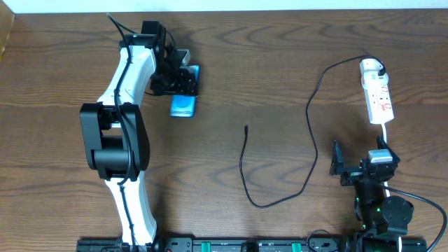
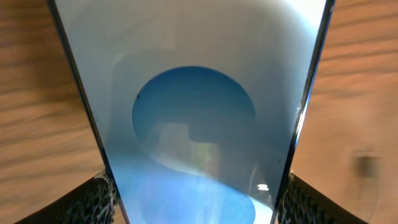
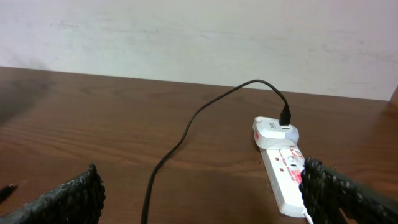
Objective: Plug charger to phone and switch on socket
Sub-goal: 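Lift the phone with the left gripper and tilt it upright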
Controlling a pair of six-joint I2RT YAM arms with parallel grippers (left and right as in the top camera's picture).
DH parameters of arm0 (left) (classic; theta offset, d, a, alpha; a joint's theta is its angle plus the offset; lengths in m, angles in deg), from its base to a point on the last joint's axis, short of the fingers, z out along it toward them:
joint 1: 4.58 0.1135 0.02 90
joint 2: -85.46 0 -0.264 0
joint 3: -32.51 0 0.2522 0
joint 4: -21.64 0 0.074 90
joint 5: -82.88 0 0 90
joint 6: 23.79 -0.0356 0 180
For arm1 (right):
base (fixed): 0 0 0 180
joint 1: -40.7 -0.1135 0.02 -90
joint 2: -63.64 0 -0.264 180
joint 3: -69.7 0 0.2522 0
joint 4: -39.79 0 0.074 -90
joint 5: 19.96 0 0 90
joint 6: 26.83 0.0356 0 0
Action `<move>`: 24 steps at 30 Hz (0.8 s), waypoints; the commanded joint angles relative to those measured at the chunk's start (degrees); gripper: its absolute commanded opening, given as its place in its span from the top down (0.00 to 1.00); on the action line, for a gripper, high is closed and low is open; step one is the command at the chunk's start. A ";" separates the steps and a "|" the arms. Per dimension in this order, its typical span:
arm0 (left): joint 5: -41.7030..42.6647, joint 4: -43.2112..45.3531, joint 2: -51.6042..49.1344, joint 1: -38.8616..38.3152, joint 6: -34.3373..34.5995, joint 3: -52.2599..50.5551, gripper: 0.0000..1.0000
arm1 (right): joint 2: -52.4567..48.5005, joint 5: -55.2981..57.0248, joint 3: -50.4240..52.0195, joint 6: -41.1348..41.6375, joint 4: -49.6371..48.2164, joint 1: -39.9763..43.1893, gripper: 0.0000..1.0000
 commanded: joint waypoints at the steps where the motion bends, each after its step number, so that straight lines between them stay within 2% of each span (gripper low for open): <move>1: 20.48 1.70 2.47 -0.04 6.99 0.15 0.93 | 0.35 0.44 0.09 -0.57 0.26 -0.50 0.01; 5: 31.63 4.59 2.47 -0.09 16.72 0.15 0.93 | 0.35 0.44 0.09 -0.57 0.26 -0.50 0.01; 11: 33.81 2.32 2.47 -0.09 41.51 0.15 0.93 | 0.35 0.44 0.09 -0.57 0.26 -0.50 0.01; 14: 36.98 1.70 2.47 -0.09 45.90 0.15 0.92 | 0.35 0.46 0.09 -0.57 0.26 -0.50 0.01; 24: 57.05 1.70 2.47 -0.02 56.68 0.15 0.93 | 0.35 0.44 0.09 -0.57 0.26 -0.50 0.01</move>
